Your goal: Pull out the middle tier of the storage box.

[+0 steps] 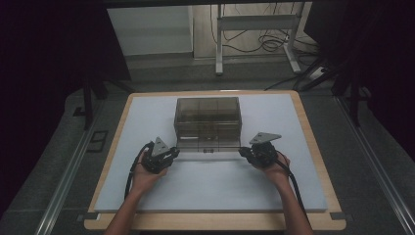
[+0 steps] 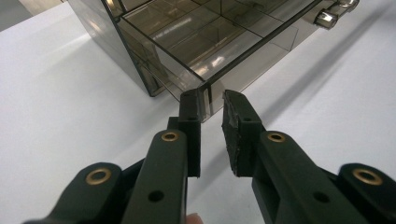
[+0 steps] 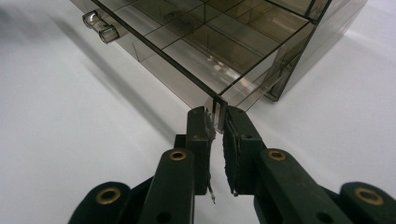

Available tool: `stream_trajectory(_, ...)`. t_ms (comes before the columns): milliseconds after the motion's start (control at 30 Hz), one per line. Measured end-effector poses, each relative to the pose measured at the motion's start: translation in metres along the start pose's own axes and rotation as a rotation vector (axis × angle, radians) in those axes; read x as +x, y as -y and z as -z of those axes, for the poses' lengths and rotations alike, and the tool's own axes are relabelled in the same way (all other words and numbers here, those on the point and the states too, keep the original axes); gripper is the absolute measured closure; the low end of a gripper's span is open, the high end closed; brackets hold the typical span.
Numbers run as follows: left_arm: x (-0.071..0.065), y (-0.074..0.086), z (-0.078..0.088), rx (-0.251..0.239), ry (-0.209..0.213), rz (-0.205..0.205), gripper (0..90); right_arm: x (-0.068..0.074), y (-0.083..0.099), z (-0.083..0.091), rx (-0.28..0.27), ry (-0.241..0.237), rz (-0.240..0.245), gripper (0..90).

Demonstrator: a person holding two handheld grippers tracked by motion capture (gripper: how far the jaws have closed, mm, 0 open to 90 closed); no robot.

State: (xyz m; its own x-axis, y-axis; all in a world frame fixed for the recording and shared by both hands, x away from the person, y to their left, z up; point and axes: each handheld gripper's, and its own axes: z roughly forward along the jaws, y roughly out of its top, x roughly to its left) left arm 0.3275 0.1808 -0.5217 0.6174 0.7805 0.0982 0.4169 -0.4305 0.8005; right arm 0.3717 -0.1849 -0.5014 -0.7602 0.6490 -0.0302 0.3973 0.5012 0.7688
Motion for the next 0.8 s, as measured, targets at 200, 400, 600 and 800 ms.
stream_trajectory(200, -0.002, 0.0027, 0.0013, 0.005, 0.007, -0.002, 78.5, 0.0033, 0.0024, 0.001, 0.01, -0.001, 0.01, 79.4)
stream_trajectory(400, -0.0045, 0.0058, 0.0027, 0.012, 0.018, -0.007, 78.6, 0.0051, 0.0057, 0.002, 0.021, 0.001, 0.013, 79.5)
stream_trajectory(600, -0.0048, 0.006, 0.0024, 0.014, 0.02, -0.003, 78.4, 0.0053, 0.0073, 0.0022, 0.021, 0.004, 0.01, 80.2)
stream_trajectory(800, -0.0029, 0.0069, 0.0023, 0.007, 0.036, 0.011, 77.2, 0.0041, 0.0092, 0.0016, 0.013, 0.0, 0.011, 80.2)
